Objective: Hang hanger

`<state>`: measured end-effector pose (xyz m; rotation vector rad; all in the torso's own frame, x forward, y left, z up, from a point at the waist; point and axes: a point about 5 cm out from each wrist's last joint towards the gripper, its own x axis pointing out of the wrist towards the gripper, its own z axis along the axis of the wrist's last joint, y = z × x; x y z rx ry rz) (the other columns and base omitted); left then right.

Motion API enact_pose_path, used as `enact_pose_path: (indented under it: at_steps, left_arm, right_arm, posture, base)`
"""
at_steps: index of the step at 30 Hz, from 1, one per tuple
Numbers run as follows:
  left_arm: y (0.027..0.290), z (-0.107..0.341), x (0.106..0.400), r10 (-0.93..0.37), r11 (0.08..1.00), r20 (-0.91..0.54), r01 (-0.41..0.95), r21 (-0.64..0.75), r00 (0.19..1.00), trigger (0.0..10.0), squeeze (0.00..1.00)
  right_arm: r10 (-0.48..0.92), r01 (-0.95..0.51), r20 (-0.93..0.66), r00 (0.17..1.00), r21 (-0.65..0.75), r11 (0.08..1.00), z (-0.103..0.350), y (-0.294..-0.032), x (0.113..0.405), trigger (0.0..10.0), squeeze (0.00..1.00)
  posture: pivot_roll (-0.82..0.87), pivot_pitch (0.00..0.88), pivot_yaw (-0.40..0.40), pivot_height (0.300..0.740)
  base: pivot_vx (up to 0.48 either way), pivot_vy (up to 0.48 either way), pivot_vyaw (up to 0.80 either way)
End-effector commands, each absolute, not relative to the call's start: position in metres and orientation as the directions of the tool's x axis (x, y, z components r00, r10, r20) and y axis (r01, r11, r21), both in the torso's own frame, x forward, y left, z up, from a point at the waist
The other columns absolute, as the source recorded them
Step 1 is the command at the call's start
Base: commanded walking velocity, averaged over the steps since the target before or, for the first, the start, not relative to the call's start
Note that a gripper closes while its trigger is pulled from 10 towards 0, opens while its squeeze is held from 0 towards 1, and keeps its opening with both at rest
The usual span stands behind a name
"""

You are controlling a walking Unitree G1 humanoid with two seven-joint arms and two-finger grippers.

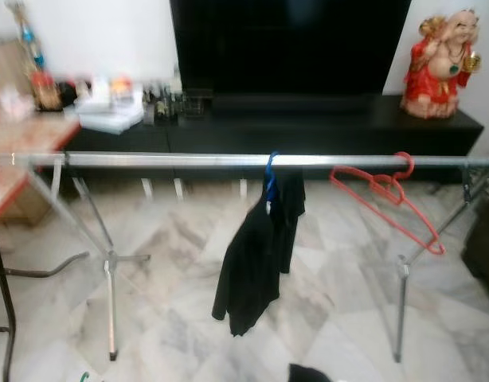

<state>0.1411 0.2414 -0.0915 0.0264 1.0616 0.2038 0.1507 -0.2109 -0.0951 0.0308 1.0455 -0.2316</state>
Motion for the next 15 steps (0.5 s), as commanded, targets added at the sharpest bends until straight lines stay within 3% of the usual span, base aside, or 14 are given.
enact_pose_path:
  at_steps: [1,15]
  left_arm:
    - [0.2419,-0.0937,0.135,0.19,0.979,-0.871,-0.151,0.135,0.453,10.0,0.0]
    - [0.2415,-0.0908,0.1428,0.194,0.978,-0.857,-0.161,0.132,0.477,10.0,0.0]
  right_arm:
    - [-0.174,0.198,-0.85,0.498,-0.084,0.977,-0.0932,-0.2097,0.1557,10.0,0.0]
    - [-0.174,0.191,-0.841,0.513,-0.086,0.978,-0.0918,-0.21,0.1587,10.0,0.0]
  posture:
    - [0.07,0.0,-0.008,0.74]
    - [0.09,0.0,-0.026,0.74]
  base:
    - [-0.33,0.0,0.0]
    - [-0.331,0.0,0.0]
